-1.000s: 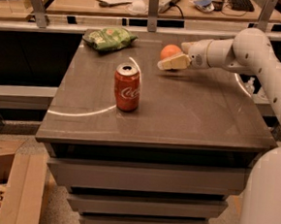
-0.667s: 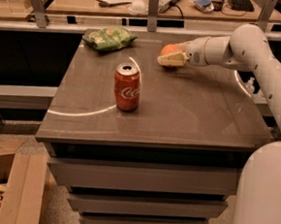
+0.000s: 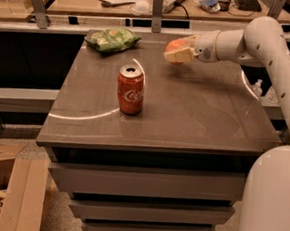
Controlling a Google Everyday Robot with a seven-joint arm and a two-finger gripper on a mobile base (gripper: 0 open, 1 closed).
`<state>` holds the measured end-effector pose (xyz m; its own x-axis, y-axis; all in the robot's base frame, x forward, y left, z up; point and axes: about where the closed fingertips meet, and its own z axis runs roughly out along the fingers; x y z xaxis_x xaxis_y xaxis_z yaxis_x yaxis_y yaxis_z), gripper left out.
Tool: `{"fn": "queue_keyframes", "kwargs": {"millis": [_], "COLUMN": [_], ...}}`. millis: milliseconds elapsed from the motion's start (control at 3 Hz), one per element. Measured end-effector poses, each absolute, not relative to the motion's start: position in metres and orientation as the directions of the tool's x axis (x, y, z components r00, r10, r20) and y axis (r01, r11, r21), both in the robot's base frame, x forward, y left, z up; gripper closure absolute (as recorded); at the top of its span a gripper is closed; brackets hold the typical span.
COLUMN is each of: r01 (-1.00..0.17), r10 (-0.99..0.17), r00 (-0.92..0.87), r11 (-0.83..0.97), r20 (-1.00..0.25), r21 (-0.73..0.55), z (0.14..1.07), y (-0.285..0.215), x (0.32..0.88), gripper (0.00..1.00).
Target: Pick orange
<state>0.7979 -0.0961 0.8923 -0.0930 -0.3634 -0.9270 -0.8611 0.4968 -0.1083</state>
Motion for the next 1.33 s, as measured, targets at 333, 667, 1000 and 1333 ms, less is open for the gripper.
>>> {"fn": "queue_keyframes", "kwargs": {"millis": [333,667,1000,1333], "r01": [-0.916,-0.903,-0.889,-0.891], "r10": [-0.347,-0.323,-0.324,-0.323], "r00": [0.102,0.340,0.405,0.398], "r11": [0.334,0.149,0.079,0.084], "r20": [-0.932,-0.883,-0.855,-0.858], "r21": [-0.224,-0.402,-0.451,-0.445], "z": [0.936,0.981,0.982,0.982], "y": [-0.085,-0.073,-0.073,-0.071], "x": [0.765,0.728,0.715,0.716], "gripper": [1.00,1.00,1.00,1.00]}}
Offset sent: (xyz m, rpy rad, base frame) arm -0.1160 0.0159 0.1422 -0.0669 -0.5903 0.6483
